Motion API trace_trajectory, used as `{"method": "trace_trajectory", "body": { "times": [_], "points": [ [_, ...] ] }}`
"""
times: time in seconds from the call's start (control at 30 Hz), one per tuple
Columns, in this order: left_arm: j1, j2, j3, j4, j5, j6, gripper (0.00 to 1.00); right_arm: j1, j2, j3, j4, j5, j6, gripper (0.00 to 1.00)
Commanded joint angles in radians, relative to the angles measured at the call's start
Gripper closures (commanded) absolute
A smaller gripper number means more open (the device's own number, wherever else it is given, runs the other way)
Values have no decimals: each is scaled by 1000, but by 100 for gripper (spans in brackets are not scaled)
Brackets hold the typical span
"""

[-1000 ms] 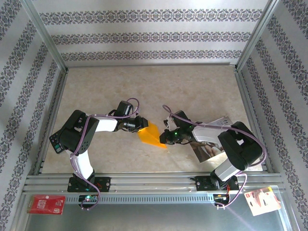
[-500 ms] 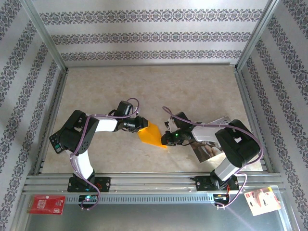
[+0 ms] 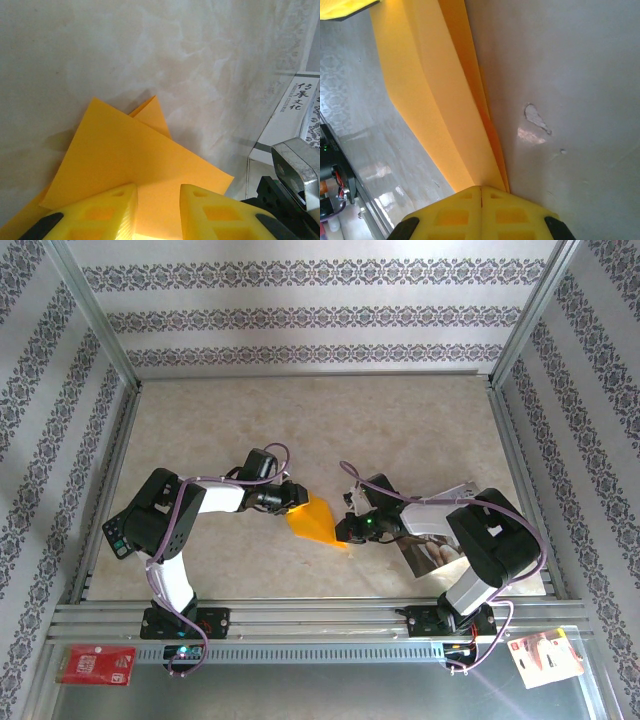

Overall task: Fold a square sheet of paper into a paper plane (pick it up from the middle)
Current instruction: Fourth fold the wing at the center of the table.

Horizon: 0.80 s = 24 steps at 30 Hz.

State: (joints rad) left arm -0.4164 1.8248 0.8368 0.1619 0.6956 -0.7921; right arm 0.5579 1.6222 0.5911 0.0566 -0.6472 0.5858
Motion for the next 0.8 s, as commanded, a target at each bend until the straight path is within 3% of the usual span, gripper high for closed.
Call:
{"method": "trace_trajectory", "body": {
  "times": [0.0,0.27,0.43,0.57,0.77],
  "points": [
    [24,14,48,-82,-62,15,70,-7,20,-61,-41,74,39,97],
    [23,-80,151,-133,-71,0,61,5,-5,-102,57,132,164,98],
    [-14,-204,23,-70,-75,-98,64,23,6,-99,86,155,206,98],
    [-125,-263,-69,-25,-100,-176,76,20,15,-103,84,157,202,98],
    [-233,-193,-100,80,-96,-258,93,14,21,-102,73,149,186,98]
  ]
}}
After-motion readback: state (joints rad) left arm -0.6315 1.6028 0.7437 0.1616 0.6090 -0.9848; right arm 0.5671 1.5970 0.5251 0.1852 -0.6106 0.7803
